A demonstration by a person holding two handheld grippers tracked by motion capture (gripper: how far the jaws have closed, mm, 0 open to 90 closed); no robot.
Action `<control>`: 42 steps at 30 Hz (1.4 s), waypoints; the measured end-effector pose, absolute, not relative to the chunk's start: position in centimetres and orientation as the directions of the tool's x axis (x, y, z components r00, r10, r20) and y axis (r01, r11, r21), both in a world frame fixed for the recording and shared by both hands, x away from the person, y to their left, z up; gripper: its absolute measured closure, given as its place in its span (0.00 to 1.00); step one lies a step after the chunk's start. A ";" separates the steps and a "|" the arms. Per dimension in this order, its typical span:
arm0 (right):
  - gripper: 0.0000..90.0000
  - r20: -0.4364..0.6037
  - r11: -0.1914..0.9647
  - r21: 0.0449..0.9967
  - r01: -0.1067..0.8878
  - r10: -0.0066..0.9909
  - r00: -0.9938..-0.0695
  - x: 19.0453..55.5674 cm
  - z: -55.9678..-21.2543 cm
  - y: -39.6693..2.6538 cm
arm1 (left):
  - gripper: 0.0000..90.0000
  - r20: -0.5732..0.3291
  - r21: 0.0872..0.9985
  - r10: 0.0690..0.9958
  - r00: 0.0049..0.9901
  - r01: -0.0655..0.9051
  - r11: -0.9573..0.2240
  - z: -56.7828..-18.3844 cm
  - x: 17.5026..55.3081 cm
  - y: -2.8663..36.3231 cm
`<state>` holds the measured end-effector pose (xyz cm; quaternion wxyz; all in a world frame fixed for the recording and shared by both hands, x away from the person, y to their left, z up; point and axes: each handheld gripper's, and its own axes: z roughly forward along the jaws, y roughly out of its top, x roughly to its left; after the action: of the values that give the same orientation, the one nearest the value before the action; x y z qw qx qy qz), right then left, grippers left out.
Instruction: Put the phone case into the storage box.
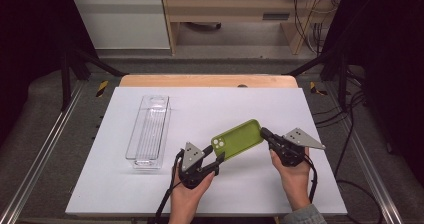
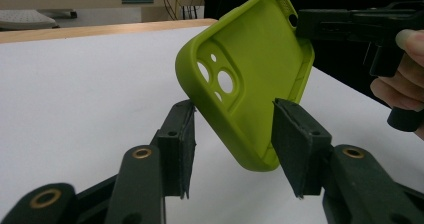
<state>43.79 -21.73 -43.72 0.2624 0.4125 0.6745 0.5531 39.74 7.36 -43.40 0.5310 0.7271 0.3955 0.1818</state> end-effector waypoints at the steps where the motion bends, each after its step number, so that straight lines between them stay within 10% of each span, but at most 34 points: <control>1: 0.98 0.103 0.047 0.962 0.267 0.847 -0.522 43.8 -43.7 -21.7 | 0.59 -0.161 0.915 0.767 0.621 0.385 -0.119 -43.4 39.8 7.4; 42: 0.98 0.124 0.054 0.953 0.298 0.829 -0.546 44.2 -44.5 -21.4 | 0.87 -0.252 0.915 0.736 0.628 0.401 -0.029 -43.4 39.4 7.8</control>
<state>44.16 -21.41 -44.47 0.2408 0.4113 0.6848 0.5512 39.37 7.77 -43.35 0.5667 0.7020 0.4052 0.1478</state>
